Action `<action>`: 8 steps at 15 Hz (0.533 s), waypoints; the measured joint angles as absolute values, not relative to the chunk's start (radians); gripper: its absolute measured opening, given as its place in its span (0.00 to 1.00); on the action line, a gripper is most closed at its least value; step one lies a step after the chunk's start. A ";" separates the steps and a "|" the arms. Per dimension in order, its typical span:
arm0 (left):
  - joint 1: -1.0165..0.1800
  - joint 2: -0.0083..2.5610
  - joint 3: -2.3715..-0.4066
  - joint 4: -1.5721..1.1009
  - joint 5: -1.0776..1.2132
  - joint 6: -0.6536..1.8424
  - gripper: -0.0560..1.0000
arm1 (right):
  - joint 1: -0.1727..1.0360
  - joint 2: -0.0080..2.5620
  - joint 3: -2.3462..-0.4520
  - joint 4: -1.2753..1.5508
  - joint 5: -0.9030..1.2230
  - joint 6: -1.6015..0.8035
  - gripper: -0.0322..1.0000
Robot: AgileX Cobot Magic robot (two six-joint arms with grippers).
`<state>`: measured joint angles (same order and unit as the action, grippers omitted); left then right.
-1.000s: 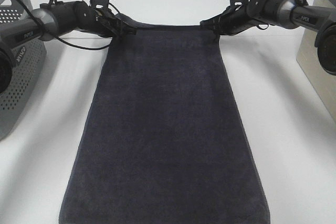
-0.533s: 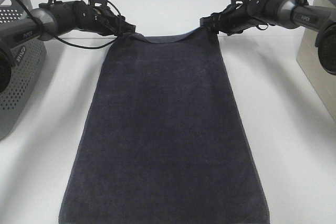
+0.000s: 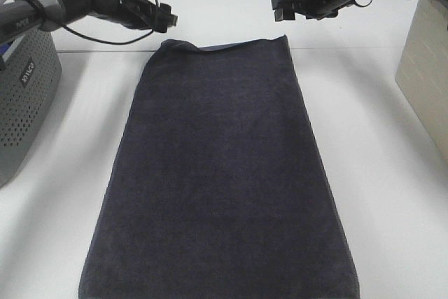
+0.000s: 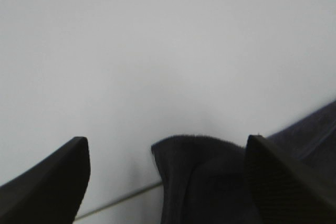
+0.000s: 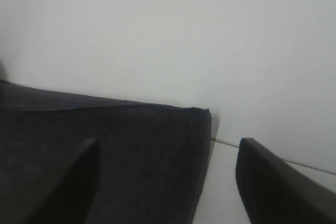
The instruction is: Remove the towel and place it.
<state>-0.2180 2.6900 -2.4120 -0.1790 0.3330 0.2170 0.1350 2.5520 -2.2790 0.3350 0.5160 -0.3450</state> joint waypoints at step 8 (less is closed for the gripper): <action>-0.218 2.768 -2.412 -0.155 0.260 0.217 0.77 | 0.134 2.467 -2.279 0.334 0.770 -0.345 0.71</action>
